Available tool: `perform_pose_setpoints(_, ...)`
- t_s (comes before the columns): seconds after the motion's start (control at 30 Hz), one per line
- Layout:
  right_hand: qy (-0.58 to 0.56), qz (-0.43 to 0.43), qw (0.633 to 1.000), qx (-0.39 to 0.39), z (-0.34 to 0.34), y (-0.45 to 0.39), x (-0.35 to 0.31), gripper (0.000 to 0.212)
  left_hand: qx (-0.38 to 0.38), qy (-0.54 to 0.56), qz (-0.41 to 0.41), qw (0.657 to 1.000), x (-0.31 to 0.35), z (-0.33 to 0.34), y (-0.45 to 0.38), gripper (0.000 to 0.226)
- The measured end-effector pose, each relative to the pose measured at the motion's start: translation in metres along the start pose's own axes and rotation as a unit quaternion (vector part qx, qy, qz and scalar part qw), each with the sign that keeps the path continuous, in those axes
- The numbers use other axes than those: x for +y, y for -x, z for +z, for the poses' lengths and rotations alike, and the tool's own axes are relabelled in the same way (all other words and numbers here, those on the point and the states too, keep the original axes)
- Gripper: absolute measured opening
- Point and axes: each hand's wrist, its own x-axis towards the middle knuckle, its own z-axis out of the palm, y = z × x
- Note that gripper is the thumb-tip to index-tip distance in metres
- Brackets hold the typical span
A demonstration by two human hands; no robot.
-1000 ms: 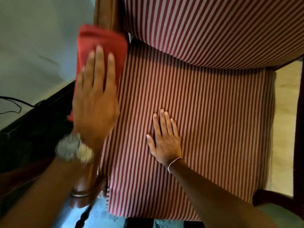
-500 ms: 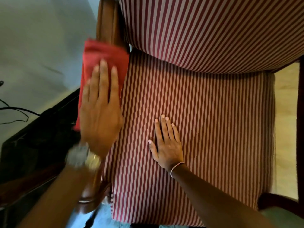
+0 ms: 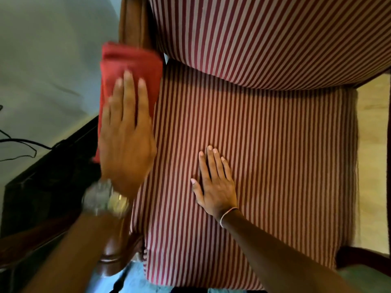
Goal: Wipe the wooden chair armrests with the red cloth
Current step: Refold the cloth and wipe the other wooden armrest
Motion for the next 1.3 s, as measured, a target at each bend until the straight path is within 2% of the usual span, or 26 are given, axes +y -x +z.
perform_pose_setpoints(0.1, 0.007, 0.005, 1.000, -0.003, 0.003, -0.001, 0.000, 0.070, -0.050, -0.025, 0.035, 0.998, -0.012, -0.002, 0.087, 0.062)
perform_pose_setpoints(0.17, 0.013, 0.007, 1.000, -0.004, 0.003, 0.000, -0.002, 0.071, -0.059, -0.044, 0.061, 0.995, -0.018, -0.003, 0.095, 0.065)
perform_pose_setpoints(0.4, 0.010, 0.007, 1.000, 0.000, 0.000, -0.003, -0.002, 0.071, 0.012, 0.014, 0.018, 1.000, 0.002, -0.009, -0.083, 0.064)
perform_pose_setpoints(0.47, 0.010, 0.007, 1.000, -0.004, -0.001, -0.003, -0.002, 0.071, 0.016, 0.014, 0.029, 0.999, 0.002, -0.008, -0.090, 0.063)
perform_pose_setpoints(0.67, 0.010, 0.004, 1.000, -0.006, -0.002, -0.002, -0.003, 0.070, -0.047, -0.018, 0.042, 0.998, -0.014, -0.005, 0.072, 0.066)
perform_pose_setpoints(0.73, 0.013, 0.007, 1.000, 0.000, 0.000, -0.003, -0.004, 0.070, -0.068, -0.038, 0.051, 0.996, -0.018, -0.006, 0.087, 0.070)
perform_pose_setpoints(0.83, 0.013, 0.004, 1.000, 0.001, 0.000, -0.002, -0.005, 0.070, -0.047, -0.039, 0.051, 0.997, -0.009, -0.008, 0.032, 0.065)
perform_pose_setpoints(0.97, 0.013, 0.005, 1.000, 0.004, -0.002, -0.002, -0.005, 0.070, -0.009, 0.003, 0.024, 1.000, 0.003, -0.016, -0.110, 0.066)
perform_pose_setpoints(1.03, 0.012, 0.001, 1.000, 0.010, -0.001, -0.003, -0.004, 0.070, -0.001, 0.003, 0.028, 1.000, 0.002, -0.014, -0.126, 0.065)
perform_pose_setpoints(1.1, 0.005, 0.001, 1.000, 0.019, 0.000, -0.005, -0.003, 0.070, 0.009, 0.000, 0.033, 0.999, 0.000, -0.006, -0.093, 0.064)
perform_pose_setpoints(1.17, 0.000, -0.001, 1.000, 0.019, 0.002, -0.003, -0.005, 0.070, 0.006, -0.002, 0.029, 1.000, -0.007, -0.003, -0.026, 0.063)
perform_pose_setpoints(1.3, -0.014, -0.003, 1.000, 0.015, 0.004, 0.000, -0.002, 0.071, -0.024, -0.001, 0.046, 0.999, -0.018, 0.004, 0.072, 0.061)
